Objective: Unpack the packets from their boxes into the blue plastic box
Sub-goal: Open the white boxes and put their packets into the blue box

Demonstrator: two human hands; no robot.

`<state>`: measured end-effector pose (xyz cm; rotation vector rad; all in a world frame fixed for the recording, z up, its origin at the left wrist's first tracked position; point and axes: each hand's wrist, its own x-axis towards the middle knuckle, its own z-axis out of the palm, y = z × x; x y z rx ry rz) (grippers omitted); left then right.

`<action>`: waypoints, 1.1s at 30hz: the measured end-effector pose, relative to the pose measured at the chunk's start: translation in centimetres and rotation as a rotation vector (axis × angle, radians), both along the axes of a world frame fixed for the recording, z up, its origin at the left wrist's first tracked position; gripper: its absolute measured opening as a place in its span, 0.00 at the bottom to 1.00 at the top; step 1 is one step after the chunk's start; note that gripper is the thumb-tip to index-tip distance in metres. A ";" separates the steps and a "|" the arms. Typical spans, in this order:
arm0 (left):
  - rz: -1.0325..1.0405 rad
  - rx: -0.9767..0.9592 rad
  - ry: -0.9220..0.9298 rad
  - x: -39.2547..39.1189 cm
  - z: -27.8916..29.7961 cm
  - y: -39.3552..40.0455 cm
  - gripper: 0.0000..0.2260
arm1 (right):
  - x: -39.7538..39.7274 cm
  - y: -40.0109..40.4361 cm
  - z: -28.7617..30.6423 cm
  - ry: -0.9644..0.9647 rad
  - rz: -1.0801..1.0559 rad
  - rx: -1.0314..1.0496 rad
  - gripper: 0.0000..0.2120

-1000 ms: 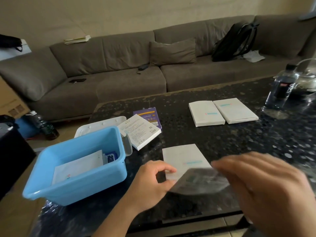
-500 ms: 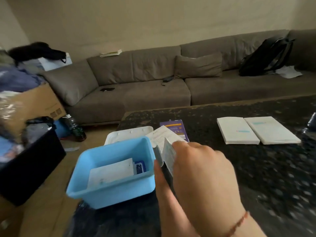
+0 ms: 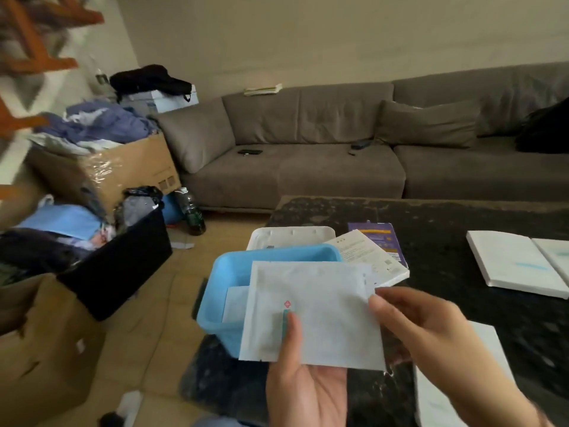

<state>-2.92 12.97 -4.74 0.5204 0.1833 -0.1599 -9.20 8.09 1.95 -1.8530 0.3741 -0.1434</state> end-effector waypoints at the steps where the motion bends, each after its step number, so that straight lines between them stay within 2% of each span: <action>1: -0.025 0.166 0.056 1.7 1.4 5.4 0.27 | 0.6 -0.2 -0.1 0.071 0.032 0.060 0.14; 2: -0.124 0.243 0.141 1.6 2.9 10.1 0.30 | 0.9 -0.1 -0.2 0.103 0.063 0.068 0.10; 4: -0.245 -0.053 -0.062 -1.6 2.1 9.8 0.30 | 1.7 -0.1 -0.4 0.098 0.075 0.071 0.08; 7: -0.092 0.154 -0.137 -1.9 1.4 10.6 0.18 | 2.8 -0.4 -0.2 0.073 0.092 0.033 0.06; 10: -0.025 0.488 -0.180 0.8 2.0 14.8 0.13 | 4.1 -0.3 0.0 0.030 0.104 0.007 0.06; 13: -0.009 0.817 -0.244 4.6 3.7 17.5 0.18 | 6.8 0.1 0.3 -0.009 0.099 0.010 0.06; 17: 0.021 1.396 -0.437 11.1 5.6 19.8 0.19 | 11.3 1.7 0.6 0.051 0.111 -0.031 0.07; 23: -0.120 1.870 -0.574 15.8 4.7 19.8 0.15 | 14.3 4.3 -1.2 0.164 0.154 -0.148 0.06; 25: -0.171 2.035 -0.625 16.1 3.5 19.9 0.11 | 14.7 4.7 -2.2 0.201 0.204 -0.258 0.10; 28: -0.171 2.309 -0.769 16.6 2.3 20.0 0.09 | 15.1 5.1 -3.2 0.241 0.324 -0.613 0.27; 30: -0.168 2.540 -0.874 16.6 2.3 19.5 0.11 | 15.3 5.4 -3.6 0.274 0.397 -0.695 0.35; 33: -0.221 2.757 -0.926 15.7 3.0 18.4 0.15 | 15.9 5.4 -4.1 0.338 0.469 -0.748 0.34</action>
